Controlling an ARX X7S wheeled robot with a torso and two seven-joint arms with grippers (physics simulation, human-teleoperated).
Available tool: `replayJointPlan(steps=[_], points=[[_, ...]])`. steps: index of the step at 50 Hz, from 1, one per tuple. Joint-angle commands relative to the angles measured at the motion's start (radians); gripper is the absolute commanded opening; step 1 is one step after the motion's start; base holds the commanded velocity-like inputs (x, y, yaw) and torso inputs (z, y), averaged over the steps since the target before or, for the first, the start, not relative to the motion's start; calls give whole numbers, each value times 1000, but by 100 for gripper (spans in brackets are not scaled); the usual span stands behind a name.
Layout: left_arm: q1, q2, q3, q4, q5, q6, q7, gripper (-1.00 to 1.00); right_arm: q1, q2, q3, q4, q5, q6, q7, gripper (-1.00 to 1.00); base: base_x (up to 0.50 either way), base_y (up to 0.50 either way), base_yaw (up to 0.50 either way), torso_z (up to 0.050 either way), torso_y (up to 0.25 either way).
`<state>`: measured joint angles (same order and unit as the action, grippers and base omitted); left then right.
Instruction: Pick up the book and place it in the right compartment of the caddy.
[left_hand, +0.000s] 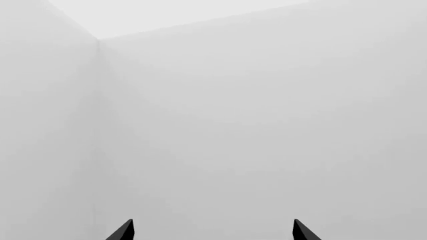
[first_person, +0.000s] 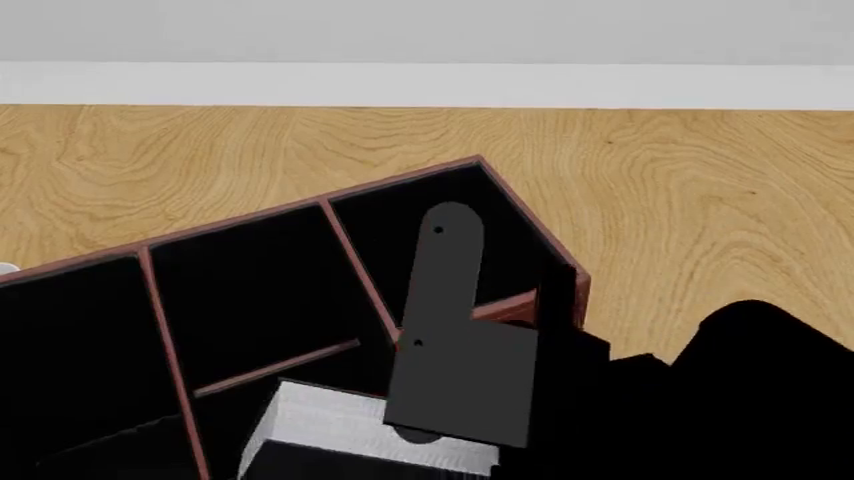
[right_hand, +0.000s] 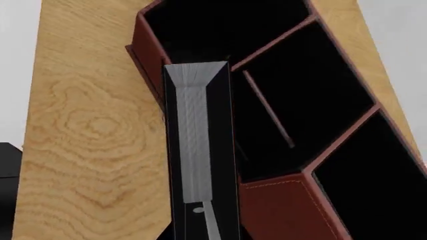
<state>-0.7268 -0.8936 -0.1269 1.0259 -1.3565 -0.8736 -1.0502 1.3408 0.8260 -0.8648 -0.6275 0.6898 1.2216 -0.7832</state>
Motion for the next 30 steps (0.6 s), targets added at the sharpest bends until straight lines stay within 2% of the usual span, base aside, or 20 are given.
replayJointPlan(steps=[1, 7, 12, 21, 30], points=[[-5, -16, 5, 3, -14, 13, -13, 100, 52, -63, 237, 9, 124, 29, 60, -100, 0, 0, 0, 0, 10], [3, -19, 6, 4, -9, 23, -13, 100, 87, -118, 288, 27, 139, 46, 114, -100, 0, 0, 0, 0, 0], [10, -26, 5, 6, -8, 33, -15, 100, 117, -190, 389, 74, 200, 88, 177, -100, 0, 0, 0, 0, 0], [26, -43, 1, 10, -10, 52, -20, 100, 178, -236, 385, 149, 153, 64, 205, -100, 0, 0, 0, 0, 1], [44, -40, 11, 8, 16, 73, -10, 100, 271, -286, 256, 308, -43, -4, 267, -100, 0, 0, 0, 0, 0]])
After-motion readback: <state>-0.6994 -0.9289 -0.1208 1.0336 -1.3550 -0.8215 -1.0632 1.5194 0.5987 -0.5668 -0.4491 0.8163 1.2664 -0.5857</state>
